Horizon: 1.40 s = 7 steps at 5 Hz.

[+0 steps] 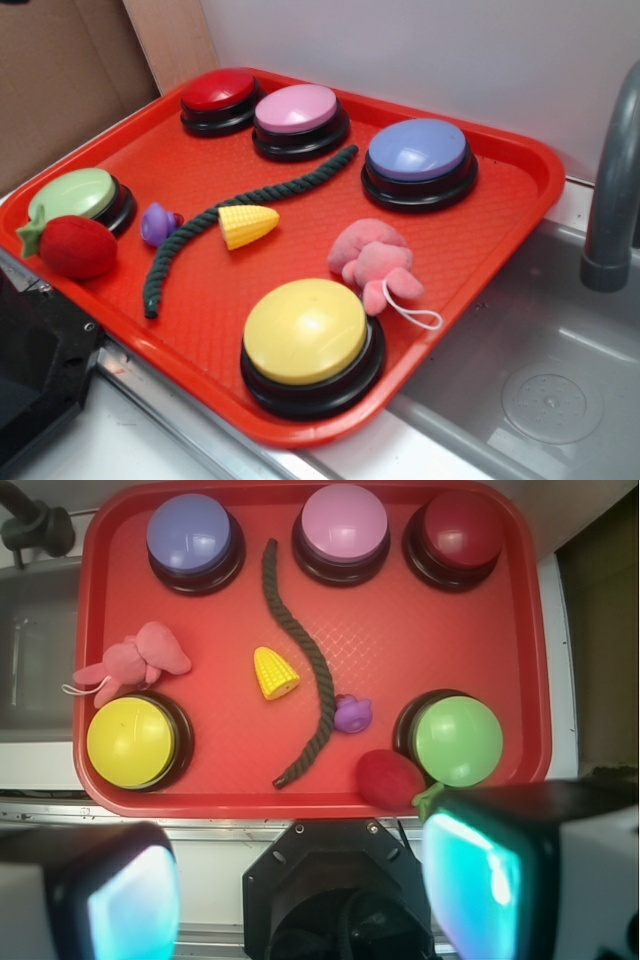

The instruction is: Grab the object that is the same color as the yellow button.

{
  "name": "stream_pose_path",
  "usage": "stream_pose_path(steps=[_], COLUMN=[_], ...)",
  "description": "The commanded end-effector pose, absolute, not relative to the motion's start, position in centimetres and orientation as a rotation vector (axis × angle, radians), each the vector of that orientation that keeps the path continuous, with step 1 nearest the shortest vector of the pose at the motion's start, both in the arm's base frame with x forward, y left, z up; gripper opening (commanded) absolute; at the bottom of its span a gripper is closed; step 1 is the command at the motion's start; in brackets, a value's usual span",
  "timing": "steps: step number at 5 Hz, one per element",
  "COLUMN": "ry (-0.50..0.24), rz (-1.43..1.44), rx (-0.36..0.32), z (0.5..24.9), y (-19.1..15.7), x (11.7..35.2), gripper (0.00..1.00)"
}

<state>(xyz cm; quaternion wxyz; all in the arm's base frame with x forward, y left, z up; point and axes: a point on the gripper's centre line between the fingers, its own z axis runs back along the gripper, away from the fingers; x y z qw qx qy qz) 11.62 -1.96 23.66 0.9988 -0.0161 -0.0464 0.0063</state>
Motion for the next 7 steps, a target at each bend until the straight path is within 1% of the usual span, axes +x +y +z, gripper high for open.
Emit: stream_pose_path(steps=[1,2,3,4,5,6,7], ry=[-0.093,-0.095,-0.075,-0.091,-0.104,-0.165,-0.127], rz=[0.013,-0.044,-0.046,-0.067,-0.073,-0.124,-0.134], rx=[-0.032,-0.062,-0.053,-0.055,0.003,0.012,0.023], z=[23.7,21.8,18.9,16.4,13.9,11.6,9.3], y=[-2.0,-2.0,-2.1,-3.0,-3.5,-4.2,-4.5], x=[11.6,13.6,15.6,16.9,18.0,18.8,19.6], gripper=[1.00,1.00,1.00,1.00,1.00,1.00,1.00])
